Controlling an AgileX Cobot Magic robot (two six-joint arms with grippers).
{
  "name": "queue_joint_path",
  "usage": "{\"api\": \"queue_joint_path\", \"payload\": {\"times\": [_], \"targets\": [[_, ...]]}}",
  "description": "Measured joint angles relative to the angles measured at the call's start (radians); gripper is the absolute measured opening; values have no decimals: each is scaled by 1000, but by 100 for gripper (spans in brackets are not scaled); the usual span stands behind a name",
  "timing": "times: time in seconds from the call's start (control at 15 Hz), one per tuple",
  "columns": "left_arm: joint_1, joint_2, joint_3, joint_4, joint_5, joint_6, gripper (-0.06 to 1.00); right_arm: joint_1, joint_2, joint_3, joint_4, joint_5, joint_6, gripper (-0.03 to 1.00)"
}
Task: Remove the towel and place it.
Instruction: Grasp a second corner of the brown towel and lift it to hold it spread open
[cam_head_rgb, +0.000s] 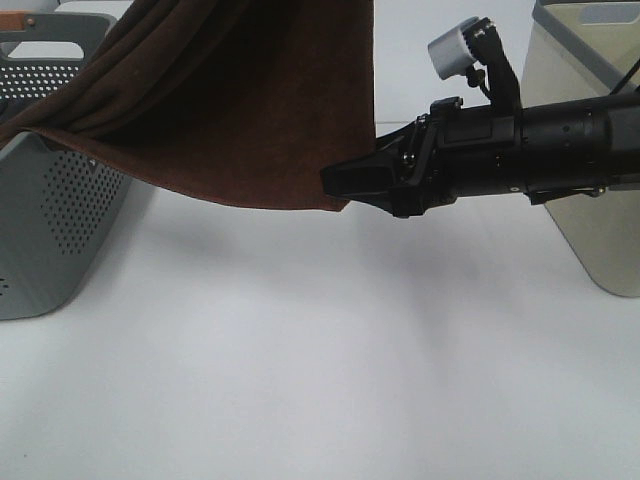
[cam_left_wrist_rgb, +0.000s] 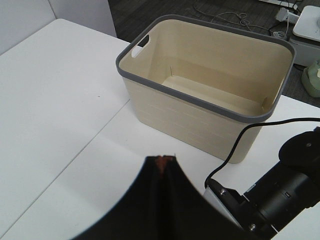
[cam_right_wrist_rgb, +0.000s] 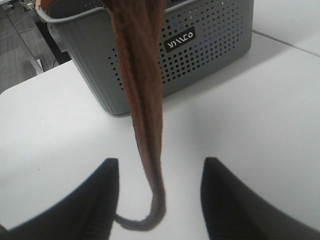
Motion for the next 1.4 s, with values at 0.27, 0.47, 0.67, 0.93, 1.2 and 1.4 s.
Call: {"api": "queue_joint_path", "payload": {"times": [0.27, 0.47, 0.67, 0.93, 1.2, 1.4], "targets": [[0, 0, 0, 39, -33, -10, 0, 0, 0, 0, 0, -6, 37, 18], [0, 0, 0, 47, -37, -30, 0, 0, -1, -2, 0, -6, 100, 0], [0, 0, 0, 84, -42, -50, 0, 0, -64, -40, -90, -42, 284, 0], [0, 33, 0, 266, -131, -141, 0, 1, -220, -159, -531, -158, 863, 0], [0, 77, 0, 408, -327, -245, 0, 1, -297, -450, -1263, 26, 1691, 0], [0, 21, 0, 426, -365, -258, 0, 1, -299, -723, -1638, 302, 1968, 0]]}}
